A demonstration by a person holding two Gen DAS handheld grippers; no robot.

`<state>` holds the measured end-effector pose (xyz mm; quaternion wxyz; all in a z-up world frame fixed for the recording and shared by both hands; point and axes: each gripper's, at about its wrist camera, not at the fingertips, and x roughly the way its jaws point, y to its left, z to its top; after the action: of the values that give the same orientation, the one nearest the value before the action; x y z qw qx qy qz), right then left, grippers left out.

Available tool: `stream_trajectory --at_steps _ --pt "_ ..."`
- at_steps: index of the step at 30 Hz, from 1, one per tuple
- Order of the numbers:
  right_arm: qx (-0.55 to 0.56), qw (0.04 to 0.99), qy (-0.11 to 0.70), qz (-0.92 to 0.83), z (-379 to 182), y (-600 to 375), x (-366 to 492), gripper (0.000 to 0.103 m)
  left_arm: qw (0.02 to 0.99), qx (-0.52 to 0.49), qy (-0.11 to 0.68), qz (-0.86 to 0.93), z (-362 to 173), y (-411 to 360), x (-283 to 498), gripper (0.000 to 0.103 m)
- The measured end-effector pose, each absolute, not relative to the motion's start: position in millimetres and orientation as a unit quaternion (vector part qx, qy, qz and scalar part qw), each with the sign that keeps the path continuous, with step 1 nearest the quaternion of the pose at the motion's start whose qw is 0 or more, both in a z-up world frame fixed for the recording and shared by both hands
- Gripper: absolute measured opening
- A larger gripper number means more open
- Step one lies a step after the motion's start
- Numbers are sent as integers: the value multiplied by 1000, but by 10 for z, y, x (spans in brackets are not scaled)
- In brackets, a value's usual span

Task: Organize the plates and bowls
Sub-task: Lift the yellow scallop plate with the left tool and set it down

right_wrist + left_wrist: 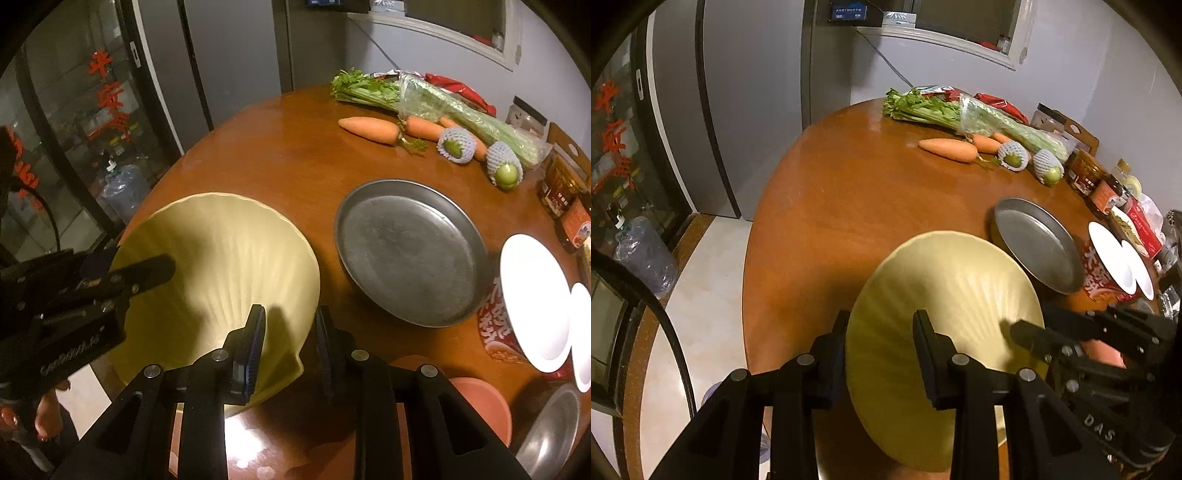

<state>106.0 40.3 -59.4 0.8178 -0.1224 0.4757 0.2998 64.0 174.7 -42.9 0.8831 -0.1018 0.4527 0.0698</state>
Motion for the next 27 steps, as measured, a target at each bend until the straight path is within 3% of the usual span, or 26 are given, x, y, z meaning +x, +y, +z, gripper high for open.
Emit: stream_trajectory --at_steps 27 --pt "-62 814 495 297 -634 258 1121 30 885 -66 458 56 -571 1771 1270 35"
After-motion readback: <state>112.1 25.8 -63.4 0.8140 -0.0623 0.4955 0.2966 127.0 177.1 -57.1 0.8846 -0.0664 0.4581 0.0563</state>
